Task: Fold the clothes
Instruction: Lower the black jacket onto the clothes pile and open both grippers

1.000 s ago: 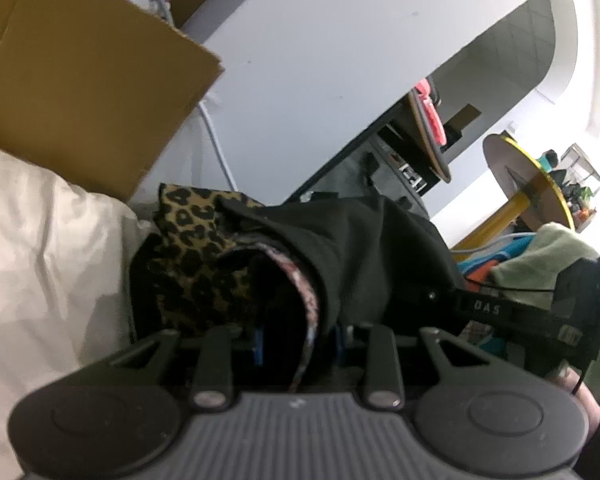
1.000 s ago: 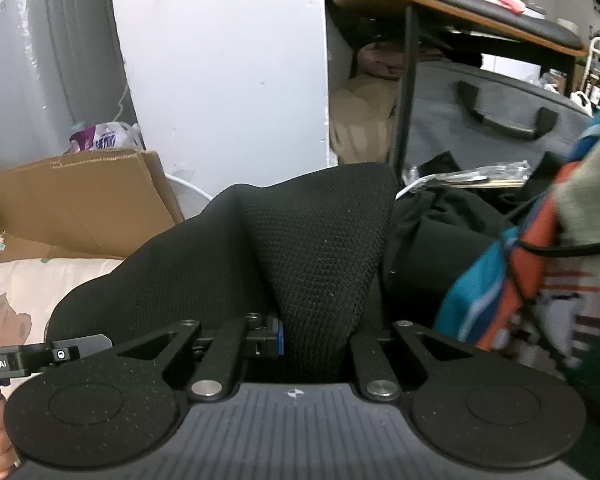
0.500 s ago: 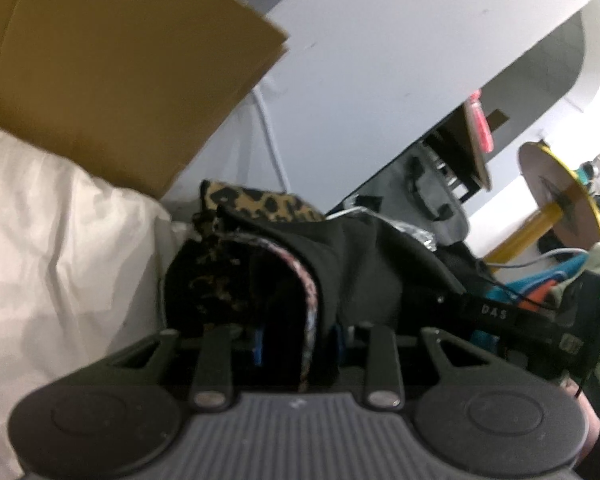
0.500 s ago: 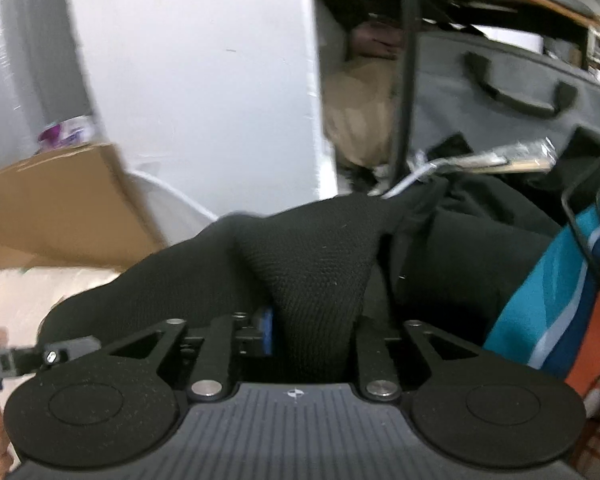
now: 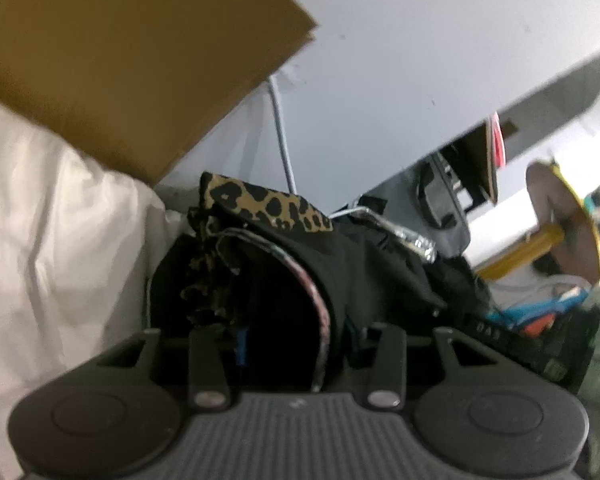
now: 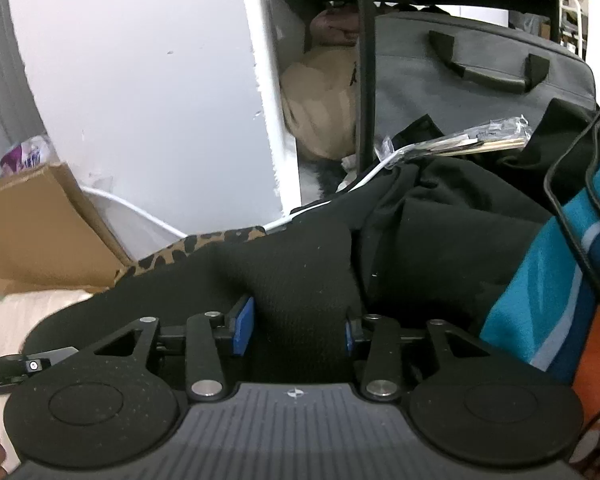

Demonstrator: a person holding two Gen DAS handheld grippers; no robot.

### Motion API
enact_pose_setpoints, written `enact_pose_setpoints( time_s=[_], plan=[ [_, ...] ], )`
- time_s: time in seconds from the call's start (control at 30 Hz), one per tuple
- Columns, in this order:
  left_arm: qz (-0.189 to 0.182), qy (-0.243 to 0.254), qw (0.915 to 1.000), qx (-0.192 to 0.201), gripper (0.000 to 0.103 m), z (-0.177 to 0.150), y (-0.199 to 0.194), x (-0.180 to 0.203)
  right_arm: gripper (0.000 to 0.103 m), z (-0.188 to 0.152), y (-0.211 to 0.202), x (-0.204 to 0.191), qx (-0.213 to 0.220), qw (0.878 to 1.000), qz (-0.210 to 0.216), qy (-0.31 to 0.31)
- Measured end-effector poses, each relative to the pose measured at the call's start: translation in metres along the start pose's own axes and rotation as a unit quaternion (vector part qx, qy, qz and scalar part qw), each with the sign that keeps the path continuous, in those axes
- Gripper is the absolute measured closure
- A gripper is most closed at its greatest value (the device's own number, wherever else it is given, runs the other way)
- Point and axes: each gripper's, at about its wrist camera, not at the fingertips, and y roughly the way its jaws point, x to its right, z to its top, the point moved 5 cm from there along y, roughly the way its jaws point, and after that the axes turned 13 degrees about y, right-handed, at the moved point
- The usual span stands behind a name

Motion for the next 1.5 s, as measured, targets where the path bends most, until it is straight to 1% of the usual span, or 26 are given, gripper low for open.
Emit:
enact_pose_setpoints(
  time_s=[0.03,0.1,0.2,0.23,0.3,0.37,0.47,0.6,0.63,0.9,1.03,1.13,1.17,1.23,1.33,1.47,1.5],
  plan=[
    [-0.001,-0.004,1.0000,0.004,0.064,0.000,0.000,-0.001,0.053,0.000,0.001,0.000,-0.001,1.000,0.001,0.003],
    [0.004,0.011,0.9999,0.009,0.067,0.000,-0.003,0.003,0.053,0.002,0.005,0.000,0.000,1.000,-0.001,0.000],
    [0.003,0.025,0.9996,0.016,0.068,0.001,-0.009,0.009,0.054,0.009,0.012,0.001,-0.003,1.000,0.004,0.011],
    [0.003,0.026,0.9995,0.015,0.068,0.001,-0.010,0.009,0.056,0.012,0.012,0.002,0.001,1.000,0.004,0.018],
    [0.008,0.025,0.9996,0.009,0.066,0.001,-0.008,0.006,0.057,0.019,0.011,0.004,0.020,0.999,0.001,0.025],
    [0.010,0.017,0.9998,0.007,0.062,0.004,-0.006,0.002,0.057,0.019,0.014,0.002,0.022,1.000,-0.010,0.012],
    [0.012,-0.001,0.9999,0.006,0.059,0.010,-0.005,-0.005,0.057,0.019,0.018,-0.002,0.027,0.999,-0.027,-0.008],
    [0.009,-0.010,0.9999,0.004,0.059,0.017,0.002,-0.010,0.057,0.009,0.009,-0.012,0.038,0.999,-0.022,-0.026],
    [0.008,-0.011,0.9999,0.003,0.061,0.019,0.004,-0.011,0.057,0.006,0.008,-0.015,0.037,0.999,-0.019,-0.031],
    [-0.007,-0.036,0.9993,0.005,0.069,0.031,0.016,-0.020,0.057,-0.036,0.012,-0.030,-0.014,0.999,0.005,-0.040],
    [-0.011,-0.053,0.9985,0.011,0.068,0.045,0.020,-0.024,0.057,-0.050,0.009,-0.028,-0.025,0.999,0.005,-0.020],
    [-0.008,-0.054,0.9984,0.018,0.068,0.056,0.024,-0.025,0.057,-0.052,0.001,-0.027,-0.025,0.999,0.016,0.014],
    [-0.007,-0.053,0.9983,0.021,0.069,0.059,0.025,-0.026,0.057,-0.054,-0.002,-0.029,-0.023,0.999,0.020,0.017],
    [-0.002,-0.049,0.9985,0.025,0.097,0.065,0.026,-0.028,0.057,-0.059,-0.008,-0.035,-0.021,0.999,0.028,0.017],
    [0.015,-0.033,0.9989,0.028,0.095,0.073,0.025,-0.030,0.057,-0.067,-0.018,-0.047,-0.017,0.999,0.043,0.010],
    [0.050,-0.013,0.9984,0.025,0.094,0.081,0.022,-0.036,0.057,-0.076,-0.022,-0.064,-0.019,0.998,0.064,0.004],
    [0.059,-0.007,0.9979,0.026,0.092,0.082,0.019,-0.036,0.057,-0.079,-0.019,-0.067,-0.023,0.998,0.066,0.000]
  ],
)
